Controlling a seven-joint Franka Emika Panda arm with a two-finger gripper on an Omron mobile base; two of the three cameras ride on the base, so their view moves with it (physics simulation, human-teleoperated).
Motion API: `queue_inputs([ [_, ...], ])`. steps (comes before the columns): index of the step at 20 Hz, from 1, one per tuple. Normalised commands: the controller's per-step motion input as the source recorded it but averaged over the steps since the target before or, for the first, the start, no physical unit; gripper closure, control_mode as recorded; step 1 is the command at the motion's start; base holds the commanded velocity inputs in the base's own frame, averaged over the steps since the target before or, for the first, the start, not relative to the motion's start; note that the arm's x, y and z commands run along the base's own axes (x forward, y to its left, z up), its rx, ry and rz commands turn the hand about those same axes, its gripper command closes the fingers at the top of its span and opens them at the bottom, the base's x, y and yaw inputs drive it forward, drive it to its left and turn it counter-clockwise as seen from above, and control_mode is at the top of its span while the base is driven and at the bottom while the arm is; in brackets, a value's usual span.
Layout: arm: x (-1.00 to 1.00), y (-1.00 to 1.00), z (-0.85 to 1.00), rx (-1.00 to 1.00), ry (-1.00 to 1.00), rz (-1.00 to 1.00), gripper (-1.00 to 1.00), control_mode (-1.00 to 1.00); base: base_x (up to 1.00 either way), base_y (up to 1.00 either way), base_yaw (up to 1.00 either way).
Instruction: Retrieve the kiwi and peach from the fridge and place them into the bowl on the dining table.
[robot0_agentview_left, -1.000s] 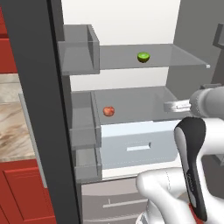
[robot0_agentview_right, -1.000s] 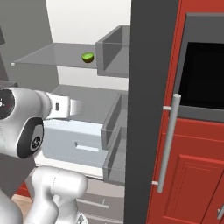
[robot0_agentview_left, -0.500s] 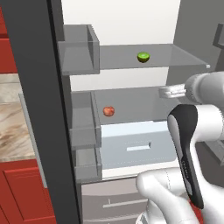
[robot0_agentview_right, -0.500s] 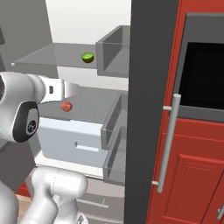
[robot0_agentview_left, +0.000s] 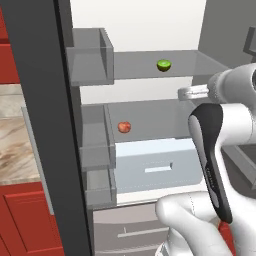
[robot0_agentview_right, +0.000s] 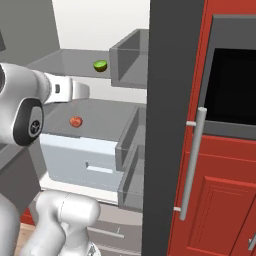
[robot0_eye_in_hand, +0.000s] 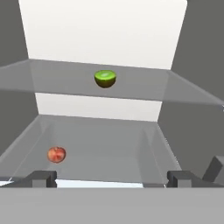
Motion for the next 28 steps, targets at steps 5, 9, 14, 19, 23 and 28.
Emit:
queue_inputs([
  [5,0.43,0.0,0.16,0.07,-0.03,0.0,-1.0,-1.0,0.0,0.0,0.0],
  [9,0.61,0.0,0.22,0.08,0.0,0.0,-1.0,-1.0,0.0,0.0,0.0],
  [14,0.65,0.0,0.03,0.03,0.09,0.0,-1.0,-1.0,0.0,0.0,0.0],
  [19,0.52,0.0,0.0,0.0,0.09,0.0,-1.0,-1.0,0.0,0.0,0.0],
  [23,0.58,0.0,-0.04,0.0,0.01,0.0,-1.0,-1.0,0.0,0.0,0.0],
  [28,0.47,0.0,-0.18,0.0,0.0,0.0,-1.0,-1.0,0.0,0.0,0.0],
])
